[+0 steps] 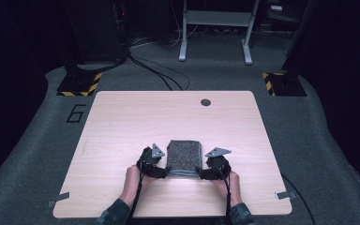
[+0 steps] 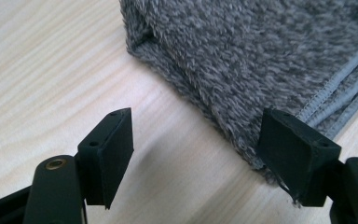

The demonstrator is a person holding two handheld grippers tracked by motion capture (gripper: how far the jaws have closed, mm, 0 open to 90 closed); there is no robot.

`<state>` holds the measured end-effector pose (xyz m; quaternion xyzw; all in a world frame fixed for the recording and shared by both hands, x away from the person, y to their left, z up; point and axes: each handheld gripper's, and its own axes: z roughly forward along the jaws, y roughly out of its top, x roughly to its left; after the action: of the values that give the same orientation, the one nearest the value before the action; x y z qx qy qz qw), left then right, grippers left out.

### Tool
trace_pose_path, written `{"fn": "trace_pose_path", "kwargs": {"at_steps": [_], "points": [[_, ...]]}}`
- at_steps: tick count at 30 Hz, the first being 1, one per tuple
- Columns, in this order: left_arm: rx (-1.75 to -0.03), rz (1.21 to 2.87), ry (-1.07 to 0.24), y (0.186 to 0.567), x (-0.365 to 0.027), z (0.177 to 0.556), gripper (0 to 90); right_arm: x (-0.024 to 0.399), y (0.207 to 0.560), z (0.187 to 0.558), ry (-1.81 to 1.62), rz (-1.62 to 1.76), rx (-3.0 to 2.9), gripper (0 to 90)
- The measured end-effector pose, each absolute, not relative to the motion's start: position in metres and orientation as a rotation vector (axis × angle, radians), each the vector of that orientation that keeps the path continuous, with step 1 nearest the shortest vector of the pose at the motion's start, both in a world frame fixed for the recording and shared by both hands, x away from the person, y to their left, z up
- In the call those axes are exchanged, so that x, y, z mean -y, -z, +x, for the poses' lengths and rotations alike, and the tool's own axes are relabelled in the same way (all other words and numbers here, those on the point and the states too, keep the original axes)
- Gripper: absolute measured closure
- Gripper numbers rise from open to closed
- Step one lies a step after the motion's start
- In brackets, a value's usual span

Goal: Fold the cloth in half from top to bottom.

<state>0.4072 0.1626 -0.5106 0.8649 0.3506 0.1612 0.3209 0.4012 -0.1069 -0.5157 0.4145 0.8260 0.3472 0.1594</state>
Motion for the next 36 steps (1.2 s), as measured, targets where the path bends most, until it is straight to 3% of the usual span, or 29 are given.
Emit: {"fn": "trace_pose_path", "kwargs": {"at_steps": [8, 16, 27, 36], "points": [[-0.928, 2.252, -0.437, 0.513, -0.162, 0.4, 26.0, 0.107, 0.519, 0.399, -0.989, 1.193, -2.341, 27.3], [-0.967, 2.17, -0.448, 0.504, -0.177, 0.394, 15.0, 0.123, 0.51, 0.396, -1.076, 1.237, -2.308, 20.8], [-1.117, 2.086, -0.549, 0.504, -0.235, 0.373, 9.0, 0.177, 0.51, 0.376, -1.048, 1.39, -2.17, 12.2], [-1.255, 2.086, -0.547, 0.523, -0.277, 0.367, 7.0, 0.21, 0.526, 0.365, -0.913, 1.454, -2.12, 6.8]]}}
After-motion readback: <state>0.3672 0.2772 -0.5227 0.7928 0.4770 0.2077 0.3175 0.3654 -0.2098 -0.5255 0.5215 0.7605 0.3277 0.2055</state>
